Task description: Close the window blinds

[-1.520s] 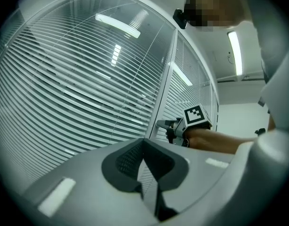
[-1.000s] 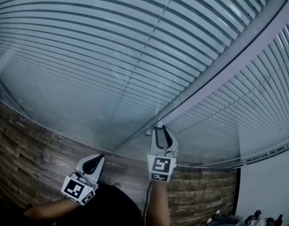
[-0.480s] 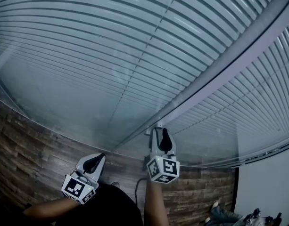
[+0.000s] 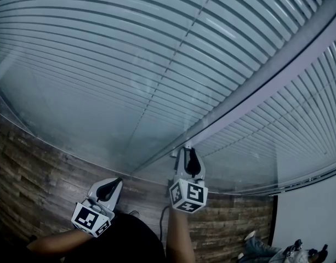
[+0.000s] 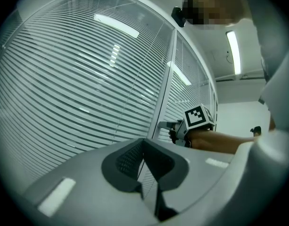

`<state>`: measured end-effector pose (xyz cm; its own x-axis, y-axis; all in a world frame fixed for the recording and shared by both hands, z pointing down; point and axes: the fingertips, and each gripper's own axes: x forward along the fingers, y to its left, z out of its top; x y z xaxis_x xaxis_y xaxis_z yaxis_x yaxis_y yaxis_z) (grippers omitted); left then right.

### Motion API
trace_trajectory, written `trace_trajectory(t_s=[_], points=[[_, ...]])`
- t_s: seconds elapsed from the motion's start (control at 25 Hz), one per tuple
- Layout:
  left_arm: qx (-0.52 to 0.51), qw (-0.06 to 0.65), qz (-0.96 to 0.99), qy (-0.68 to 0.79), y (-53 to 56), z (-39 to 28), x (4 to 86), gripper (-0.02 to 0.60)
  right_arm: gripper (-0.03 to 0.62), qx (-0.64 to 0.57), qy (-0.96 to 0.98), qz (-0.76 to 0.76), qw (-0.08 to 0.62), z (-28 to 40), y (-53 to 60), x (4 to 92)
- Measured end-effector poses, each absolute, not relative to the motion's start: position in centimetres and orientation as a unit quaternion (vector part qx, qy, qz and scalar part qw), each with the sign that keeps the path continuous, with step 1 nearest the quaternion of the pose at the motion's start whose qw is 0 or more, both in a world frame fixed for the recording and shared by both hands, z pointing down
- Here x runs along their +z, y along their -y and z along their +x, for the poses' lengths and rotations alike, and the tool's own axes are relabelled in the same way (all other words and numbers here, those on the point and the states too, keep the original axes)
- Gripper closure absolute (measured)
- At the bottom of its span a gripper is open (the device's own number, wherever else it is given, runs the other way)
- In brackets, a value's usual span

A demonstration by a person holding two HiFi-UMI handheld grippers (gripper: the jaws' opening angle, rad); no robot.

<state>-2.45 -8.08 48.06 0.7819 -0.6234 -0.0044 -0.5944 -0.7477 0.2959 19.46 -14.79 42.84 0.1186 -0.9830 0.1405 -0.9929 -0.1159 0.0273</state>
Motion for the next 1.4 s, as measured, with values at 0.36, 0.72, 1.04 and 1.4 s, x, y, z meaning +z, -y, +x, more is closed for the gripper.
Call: trace_trajectory(t_s=[0.36,0.72,1.04,1.4], points=[[-0.056,0.153,0.932,0.323,6.6,-3.8,49.3,0.583,0.467,-0.047,0.661,0.726,0.183,17.1,13.5,43.4],[-0.063,0.134,0.935,0.322,7.1,-3.9,48.9,0.583,0.467,-0.114,0.646,0.694,0.297,16.3,14.7,44.0],[-0.054,0.127,0.936,0.323,7.2,-0.5,45.7,0.583,0.428,0.054,0.689,0.722,0.042,20.5,14.3,41.2],[-0.047,0.131,0.935,0.325,8.5,-0.5,46.2,0.583,0.465,0.123,0.659,0.74,-0.051,21.6,15.8,41.8]])
